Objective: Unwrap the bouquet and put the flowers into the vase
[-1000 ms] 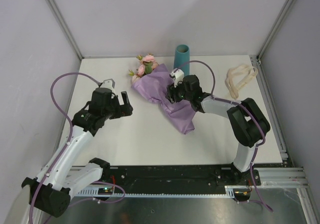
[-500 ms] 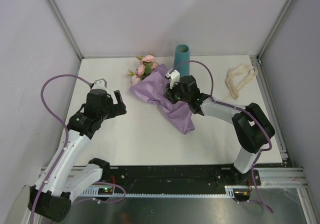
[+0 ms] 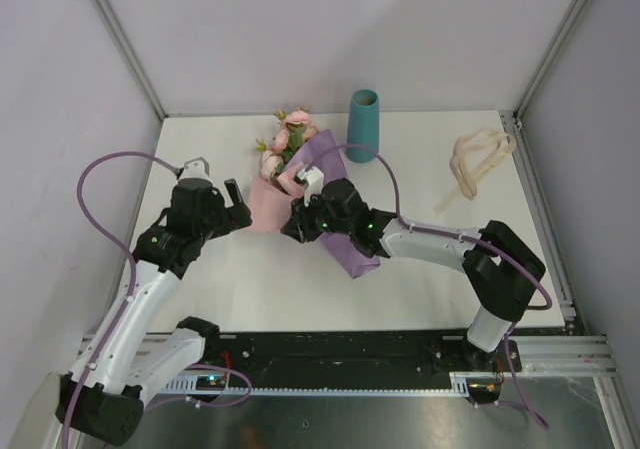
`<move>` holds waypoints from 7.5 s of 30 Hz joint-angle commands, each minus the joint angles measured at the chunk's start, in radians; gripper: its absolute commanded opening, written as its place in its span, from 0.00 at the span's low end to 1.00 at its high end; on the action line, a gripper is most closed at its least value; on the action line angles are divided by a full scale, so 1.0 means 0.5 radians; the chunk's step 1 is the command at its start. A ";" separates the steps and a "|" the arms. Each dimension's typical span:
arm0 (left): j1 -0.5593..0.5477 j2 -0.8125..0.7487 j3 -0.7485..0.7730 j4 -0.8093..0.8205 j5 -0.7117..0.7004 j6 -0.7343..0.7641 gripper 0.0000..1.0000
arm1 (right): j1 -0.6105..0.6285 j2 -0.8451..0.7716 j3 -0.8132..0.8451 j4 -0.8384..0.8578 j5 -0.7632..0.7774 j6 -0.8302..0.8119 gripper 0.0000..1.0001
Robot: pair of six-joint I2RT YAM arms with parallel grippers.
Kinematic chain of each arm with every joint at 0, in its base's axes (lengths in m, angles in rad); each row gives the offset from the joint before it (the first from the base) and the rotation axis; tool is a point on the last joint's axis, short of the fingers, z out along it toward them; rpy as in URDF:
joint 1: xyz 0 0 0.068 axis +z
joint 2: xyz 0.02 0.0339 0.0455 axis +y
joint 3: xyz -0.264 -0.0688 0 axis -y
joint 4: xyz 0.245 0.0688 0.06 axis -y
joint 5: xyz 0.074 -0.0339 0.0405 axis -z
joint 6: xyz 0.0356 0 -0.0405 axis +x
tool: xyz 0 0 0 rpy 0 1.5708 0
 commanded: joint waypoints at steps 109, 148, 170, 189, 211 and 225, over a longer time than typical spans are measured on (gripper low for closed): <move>0.145 0.395 -0.008 0.311 0.463 -0.516 0.73 | -0.147 -0.085 -0.317 0.032 0.322 0.280 0.01; 0.232 1.162 -0.383 0.385 0.035 -0.843 0.76 | -1.129 -0.313 -0.602 -0.140 0.503 0.402 0.00; 0.240 0.746 -0.028 0.295 0.150 -0.485 0.74 | -1.203 -0.188 -0.677 -0.137 0.518 0.668 0.00; 0.287 1.623 0.297 0.439 0.501 -0.766 0.67 | -1.230 -0.198 -0.696 -0.083 0.441 0.705 0.04; 0.478 1.797 0.929 0.169 0.048 0.165 0.71 | -1.149 -0.214 -0.703 0.009 0.280 0.674 0.06; 0.595 2.157 1.139 0.149 0.603 0.744 0.79 | -1.128 -0.267 -0.706 0.028 0.228 0.660 0.06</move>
